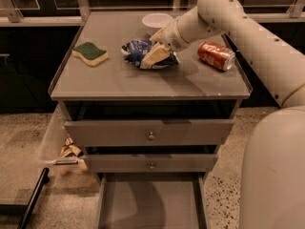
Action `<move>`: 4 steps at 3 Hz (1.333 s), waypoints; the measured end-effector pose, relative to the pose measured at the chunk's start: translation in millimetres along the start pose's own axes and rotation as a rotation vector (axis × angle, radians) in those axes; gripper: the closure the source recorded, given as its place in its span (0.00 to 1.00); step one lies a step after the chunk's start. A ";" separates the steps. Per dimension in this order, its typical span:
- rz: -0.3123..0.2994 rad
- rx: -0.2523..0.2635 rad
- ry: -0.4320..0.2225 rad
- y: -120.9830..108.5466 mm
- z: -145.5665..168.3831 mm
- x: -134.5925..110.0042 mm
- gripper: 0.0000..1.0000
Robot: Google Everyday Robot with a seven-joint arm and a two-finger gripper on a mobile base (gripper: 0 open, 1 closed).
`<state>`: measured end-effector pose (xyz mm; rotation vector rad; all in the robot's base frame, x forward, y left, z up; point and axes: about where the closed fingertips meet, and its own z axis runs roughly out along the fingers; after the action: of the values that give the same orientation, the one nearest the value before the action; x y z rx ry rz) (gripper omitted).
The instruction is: Place blue chip bag into bottom drawer
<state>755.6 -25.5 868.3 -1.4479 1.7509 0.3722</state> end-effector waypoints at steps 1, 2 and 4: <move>0.000 0.000 0.000 0.0 0.0 0.0 0.64; 0.000 0.000 0.000 0.0 0.1 0.0 0.88; -0.013 -0.017 -0.013 7.9 1.6 -3.2 1.00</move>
Offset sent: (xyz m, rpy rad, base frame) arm 0.0000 0.0000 0.0000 0.0000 0.0000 0.0000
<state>749.0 -19.8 867.6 -1.4657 1.7312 0.3893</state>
